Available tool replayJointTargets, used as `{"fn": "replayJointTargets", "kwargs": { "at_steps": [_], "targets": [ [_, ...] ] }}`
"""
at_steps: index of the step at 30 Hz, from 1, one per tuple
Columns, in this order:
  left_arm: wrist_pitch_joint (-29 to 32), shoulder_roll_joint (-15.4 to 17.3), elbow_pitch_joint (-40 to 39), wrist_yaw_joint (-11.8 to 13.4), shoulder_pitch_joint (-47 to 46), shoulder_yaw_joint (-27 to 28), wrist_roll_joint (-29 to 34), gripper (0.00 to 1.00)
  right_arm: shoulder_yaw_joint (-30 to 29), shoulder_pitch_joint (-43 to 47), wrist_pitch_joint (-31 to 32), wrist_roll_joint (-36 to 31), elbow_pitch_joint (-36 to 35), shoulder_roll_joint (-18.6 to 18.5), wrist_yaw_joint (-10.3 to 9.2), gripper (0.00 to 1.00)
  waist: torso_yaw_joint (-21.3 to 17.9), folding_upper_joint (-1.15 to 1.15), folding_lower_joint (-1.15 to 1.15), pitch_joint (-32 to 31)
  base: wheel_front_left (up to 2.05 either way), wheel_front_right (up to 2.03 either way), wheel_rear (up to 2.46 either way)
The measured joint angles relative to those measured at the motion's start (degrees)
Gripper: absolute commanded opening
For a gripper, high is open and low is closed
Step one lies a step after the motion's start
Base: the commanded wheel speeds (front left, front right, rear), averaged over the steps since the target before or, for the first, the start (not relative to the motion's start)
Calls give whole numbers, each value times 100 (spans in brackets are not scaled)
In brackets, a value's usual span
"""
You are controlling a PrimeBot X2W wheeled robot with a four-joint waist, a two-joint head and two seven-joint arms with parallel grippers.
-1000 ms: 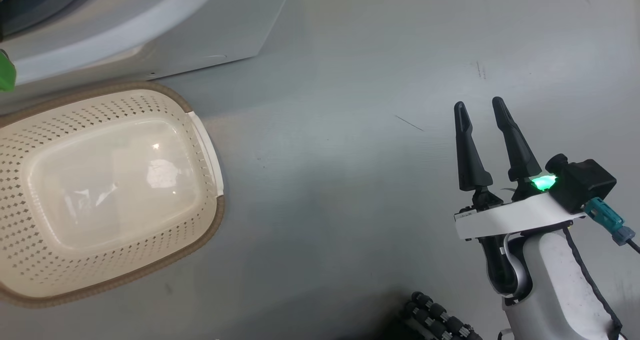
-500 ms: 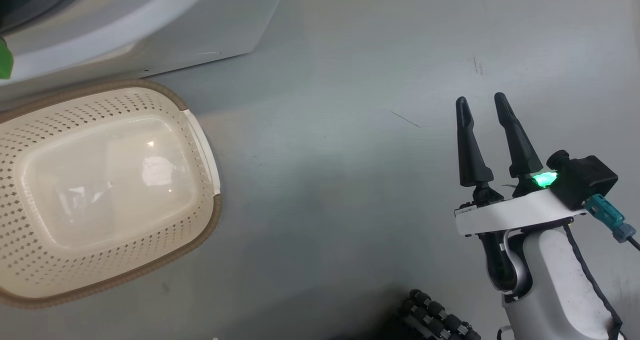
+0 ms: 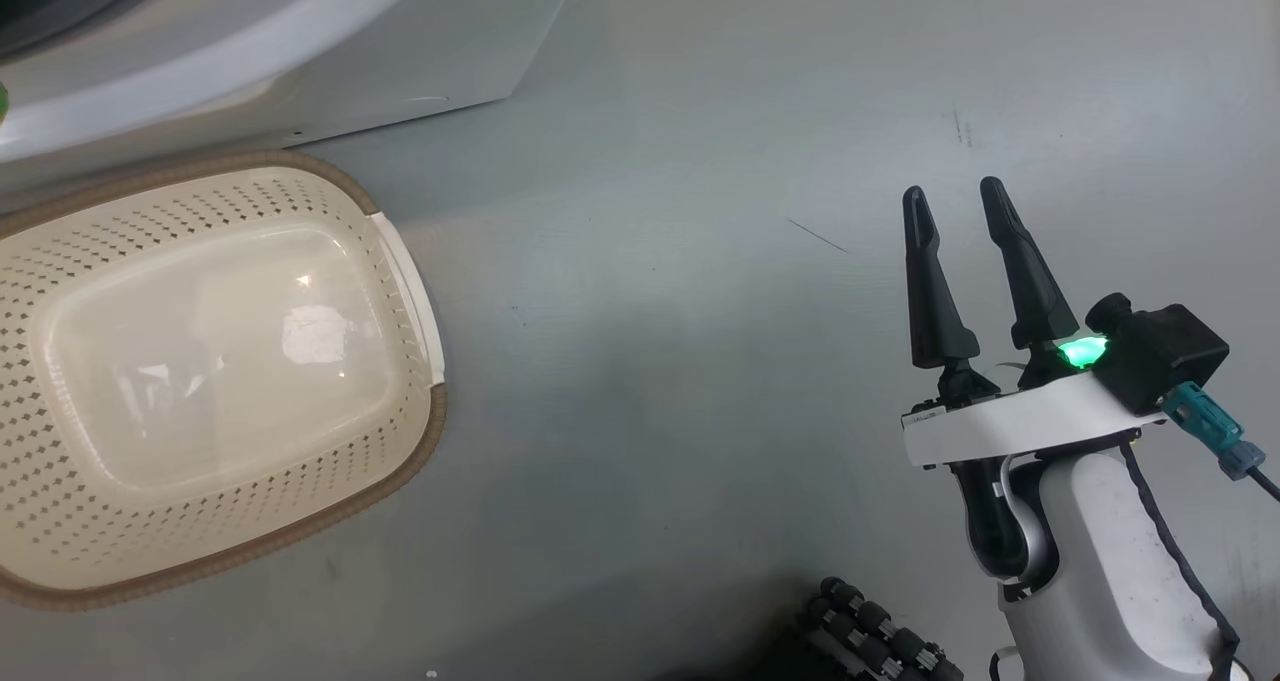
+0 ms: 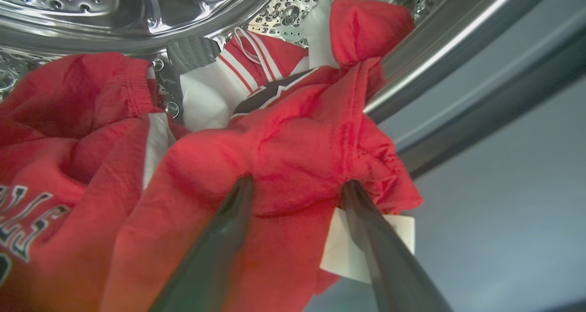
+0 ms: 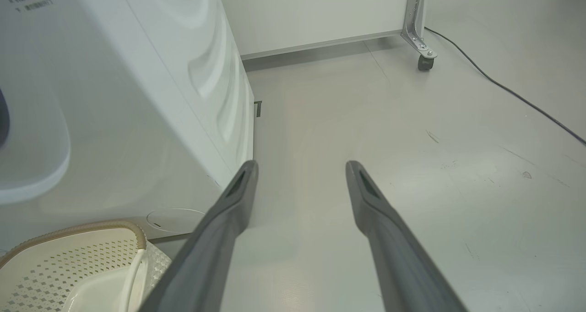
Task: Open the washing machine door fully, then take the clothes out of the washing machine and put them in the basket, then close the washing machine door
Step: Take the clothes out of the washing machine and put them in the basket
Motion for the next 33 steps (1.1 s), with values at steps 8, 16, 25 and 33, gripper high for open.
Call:
{"fn": "replayJointTargets", "kwargs": {
  "at_steps": [8,16,25,33],
  "targets": [
    [60,-7,116,-103,-132,-94,-9,0,5,-4,0,0,0,0,-41,100,4,0,0,-8,0,0,0],
    [-243,-149,405,-94,-173,-181,-5,0,-58,-7,0,-19,19,0,-42,100,77,0,0,-108,0,0,0],
    [-736,-509,799,0,-184,-225,-7,0,-138,-6,0,-183,118,-1,-38,100,239,0,0,-367,0,0,0],
    [-1135,-682,940,0,-150,-233,-107,0,-216,1,0,-382,210,-2,-20,100,418,0,0,-622,0,0,0]
  ]
}}
